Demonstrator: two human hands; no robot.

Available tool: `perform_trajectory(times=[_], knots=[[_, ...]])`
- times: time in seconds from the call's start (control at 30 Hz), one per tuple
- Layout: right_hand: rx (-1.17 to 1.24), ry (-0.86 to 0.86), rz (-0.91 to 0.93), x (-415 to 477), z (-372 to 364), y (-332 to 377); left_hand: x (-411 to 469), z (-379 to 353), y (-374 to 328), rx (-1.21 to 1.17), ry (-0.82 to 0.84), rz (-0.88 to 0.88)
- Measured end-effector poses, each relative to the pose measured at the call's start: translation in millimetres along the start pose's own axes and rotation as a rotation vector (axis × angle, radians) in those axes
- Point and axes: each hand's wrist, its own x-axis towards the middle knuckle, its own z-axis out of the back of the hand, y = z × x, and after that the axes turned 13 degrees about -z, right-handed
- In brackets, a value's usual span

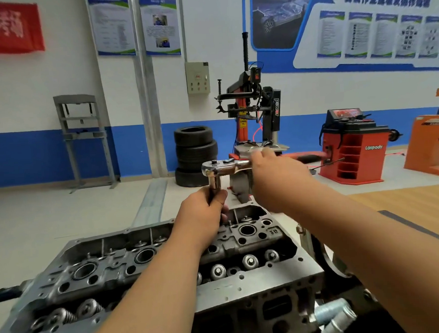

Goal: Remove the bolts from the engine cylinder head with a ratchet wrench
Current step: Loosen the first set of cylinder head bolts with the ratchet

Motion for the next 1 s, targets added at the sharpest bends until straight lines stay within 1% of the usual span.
perform_trajectory(times=[0.1, 0.2, 0.3, 0.37, 0.43, 0.5, 0.53, 0.6, 0.67, 0.7, 0.73, 0.8, 0.87, 0.93, 1.0], knots=[[-0.061, -0.089, 0.053, -55, 9, -9, 0, 0, 2, -0.048, -0.009, 0.006], [-0.018, -0.125, 0.146, -77, 20, -4, 0, 1, 3, -0.054, -0.008, 0.002], [0.015, -0.031, 0.083, -46, 21, -5, 0, 1, 3, -0.096, -0.036, 0.020], [0.015, -0.003, 0.043, -8, 10, -4, 0, 1, 3, -0.063, -0.036, 0.006], [0.144, 0.070, 0.067, 28, -6, 5, 1, 2, 4, 0.006, -0.032, -0.021], [0.359, 0.192, 0.170, 55, -20, 26, 2, 4, 4, 0.050, -0.033, -0.022], [0.427, 0.224, 0.233, 62, -24, 38, 2, 4, 4, 0.065, -0.023, -0.012], [0.503, 0.235, 0.320, 66, -28, 54, 1, 5, 3, 0.082, 0.006, 0.001], [0.542, 0.230, 0.308, 63, -29, 53, 0, 4, 2, 0.084, 0.030, -0.008], [0.507, 0.217, 0.272, 59, -28, 47, -1, 3, 1, 0.085, 0.032, -0.014], [0.412, 0.189, 0.220, 53, -26, 39, -1, 3, 0, 0.086, 0.029, -0.019], [0.181, 0.088, 0.099, 34, -17, 18, -1, 2, -1, 0.077, 0.017, -0.020], [0.038, -0.006, 0.036, 3, -4, -1, -2, 1, -3, 0.042, 0.009, -0.003], [-0.033, -0.070, 0.073, -37, 4, -12, -3, 1, -3, 0.025, 0.008, 0.003], [-0.053, -0.129, 0.148, -69, 10, -14, -4, 1, -3, 0.036, 0.008, 0.002]])
